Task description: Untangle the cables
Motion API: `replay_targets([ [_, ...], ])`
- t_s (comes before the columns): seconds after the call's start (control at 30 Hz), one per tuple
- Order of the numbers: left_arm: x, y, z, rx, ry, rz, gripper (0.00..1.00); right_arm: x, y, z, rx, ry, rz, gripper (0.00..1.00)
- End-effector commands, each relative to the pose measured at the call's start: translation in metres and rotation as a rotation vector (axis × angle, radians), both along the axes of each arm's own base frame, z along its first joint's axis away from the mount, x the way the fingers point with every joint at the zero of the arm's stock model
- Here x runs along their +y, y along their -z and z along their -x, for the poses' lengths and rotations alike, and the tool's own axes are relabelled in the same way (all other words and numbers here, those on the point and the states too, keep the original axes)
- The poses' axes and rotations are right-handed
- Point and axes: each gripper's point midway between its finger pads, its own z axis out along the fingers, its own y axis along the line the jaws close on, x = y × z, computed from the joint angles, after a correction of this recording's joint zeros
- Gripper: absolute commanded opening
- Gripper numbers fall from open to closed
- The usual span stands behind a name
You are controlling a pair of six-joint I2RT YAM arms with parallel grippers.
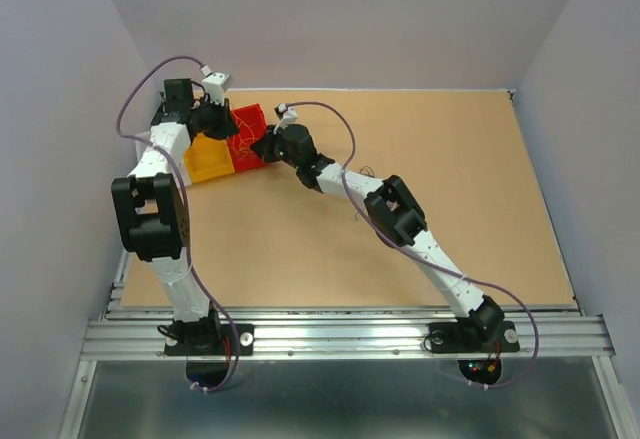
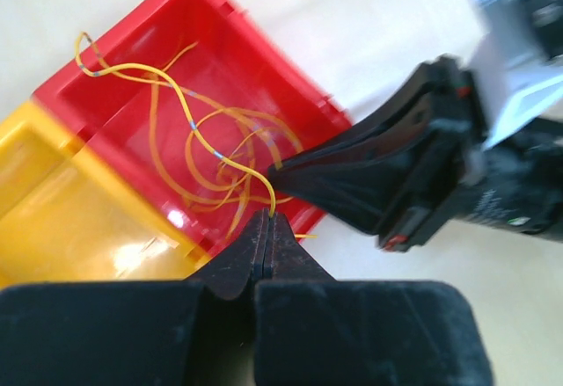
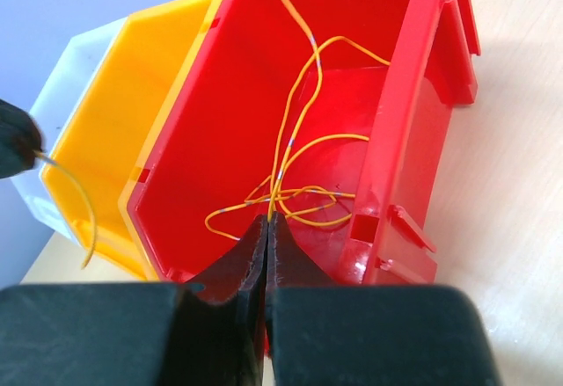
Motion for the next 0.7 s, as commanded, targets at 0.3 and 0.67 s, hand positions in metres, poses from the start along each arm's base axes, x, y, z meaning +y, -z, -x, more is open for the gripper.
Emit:
replay_targets([
  [0.3,-0.018,0.01,-0.023,0.007,-0.035,-0.051,0.0,0.002,-0.029,-0.003,-0.054,0.027,-0.05,0.01],
  [0.67,-0.006,0.057,-0.052,0.047,-0.12,-0.142,0.0,0.001,-0.034,0.003,-0.071,0.011,-0.073,0.25],
])
